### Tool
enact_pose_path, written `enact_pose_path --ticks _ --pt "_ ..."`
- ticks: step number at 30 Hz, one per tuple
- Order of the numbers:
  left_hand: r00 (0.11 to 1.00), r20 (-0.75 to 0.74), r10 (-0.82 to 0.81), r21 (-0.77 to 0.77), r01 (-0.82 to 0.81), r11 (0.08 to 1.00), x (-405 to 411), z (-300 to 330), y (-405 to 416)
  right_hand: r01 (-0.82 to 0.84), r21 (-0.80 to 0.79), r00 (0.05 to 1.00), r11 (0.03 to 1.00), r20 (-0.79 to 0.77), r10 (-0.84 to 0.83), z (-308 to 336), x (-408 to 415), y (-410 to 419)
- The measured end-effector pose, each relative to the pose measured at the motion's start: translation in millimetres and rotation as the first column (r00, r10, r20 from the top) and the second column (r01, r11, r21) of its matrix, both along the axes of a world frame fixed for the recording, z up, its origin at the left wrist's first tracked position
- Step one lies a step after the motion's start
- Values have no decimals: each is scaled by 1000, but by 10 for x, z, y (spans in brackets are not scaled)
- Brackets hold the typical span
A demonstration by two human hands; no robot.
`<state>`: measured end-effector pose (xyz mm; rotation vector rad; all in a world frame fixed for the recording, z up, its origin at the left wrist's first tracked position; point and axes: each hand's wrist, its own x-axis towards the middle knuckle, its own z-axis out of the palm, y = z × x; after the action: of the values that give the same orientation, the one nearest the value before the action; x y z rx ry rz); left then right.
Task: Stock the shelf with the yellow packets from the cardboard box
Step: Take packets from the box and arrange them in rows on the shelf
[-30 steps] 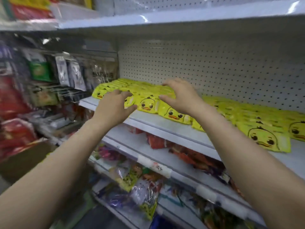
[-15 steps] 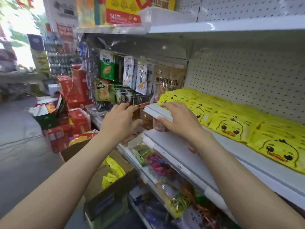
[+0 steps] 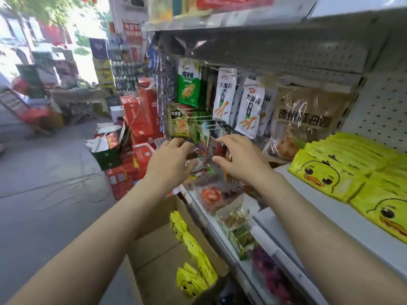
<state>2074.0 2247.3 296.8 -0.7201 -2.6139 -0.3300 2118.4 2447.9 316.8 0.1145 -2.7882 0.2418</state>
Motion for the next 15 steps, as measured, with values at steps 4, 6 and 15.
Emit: enact_pose_path --ticks 4,6,15 --pt "998 48 -35 -12 36 999 -684 -249 -104 3 -9 998 1000 55 -3 -249 -628 -159" --pt "995 77 -66 -19 68 998 -1017 -418 -133 29 -22 996 999 84 -27 -410 -925 -219" --pt "928 296 -225 -130 272 953 -2537 -1399 -244 257 -65 927 964 299 -227 -1539 -2172 -447"
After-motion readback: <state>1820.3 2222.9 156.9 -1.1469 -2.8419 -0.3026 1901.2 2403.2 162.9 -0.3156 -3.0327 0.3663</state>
